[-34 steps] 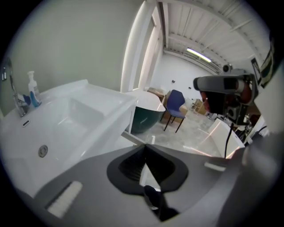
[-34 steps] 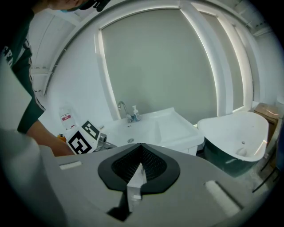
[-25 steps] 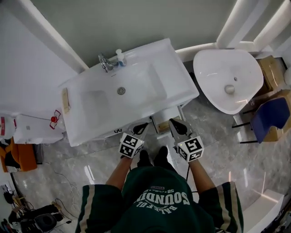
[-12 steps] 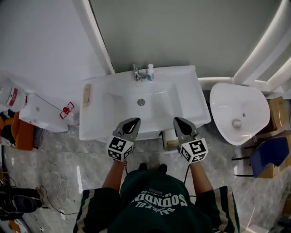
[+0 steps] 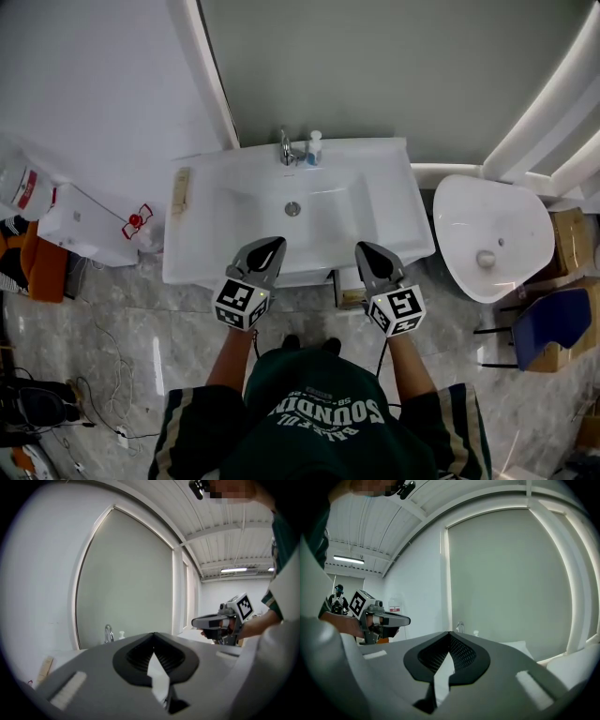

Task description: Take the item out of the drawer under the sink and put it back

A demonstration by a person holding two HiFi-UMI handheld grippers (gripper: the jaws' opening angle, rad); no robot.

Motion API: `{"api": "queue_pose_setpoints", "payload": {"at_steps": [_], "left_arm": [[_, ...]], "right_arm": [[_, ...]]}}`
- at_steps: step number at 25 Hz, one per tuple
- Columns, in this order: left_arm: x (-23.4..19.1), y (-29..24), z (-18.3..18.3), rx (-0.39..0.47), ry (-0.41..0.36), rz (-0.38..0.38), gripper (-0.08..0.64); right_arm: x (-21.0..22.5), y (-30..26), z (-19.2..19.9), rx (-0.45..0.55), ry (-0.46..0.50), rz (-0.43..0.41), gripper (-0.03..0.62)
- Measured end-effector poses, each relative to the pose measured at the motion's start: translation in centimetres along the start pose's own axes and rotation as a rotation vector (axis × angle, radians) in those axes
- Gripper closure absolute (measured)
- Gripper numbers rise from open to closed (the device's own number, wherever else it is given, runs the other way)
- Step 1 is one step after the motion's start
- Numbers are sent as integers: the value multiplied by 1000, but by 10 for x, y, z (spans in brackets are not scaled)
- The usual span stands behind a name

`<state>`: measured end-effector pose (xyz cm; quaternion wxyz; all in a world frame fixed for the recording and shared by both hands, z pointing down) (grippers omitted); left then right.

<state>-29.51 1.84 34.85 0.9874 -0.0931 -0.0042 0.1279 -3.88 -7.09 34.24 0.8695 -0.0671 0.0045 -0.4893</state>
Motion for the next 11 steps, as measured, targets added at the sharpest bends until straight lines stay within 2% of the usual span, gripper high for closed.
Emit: {"api": "queue_pose_setpoints", "payload": {"at_steps": [11], "left_arm": [[6,-6,4,-10,3,24,509]], "right_arm": [[2,6,2,1,1,13,591]]}}
Point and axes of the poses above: the fingertips, and each gripper's own axes: y backward along the fingers, x to its right, z out of its underside, the point moved 9 cm from there along y, backward along the fingers, and after that the axes turned 2 degrees about -z, right-handed, at the moved point
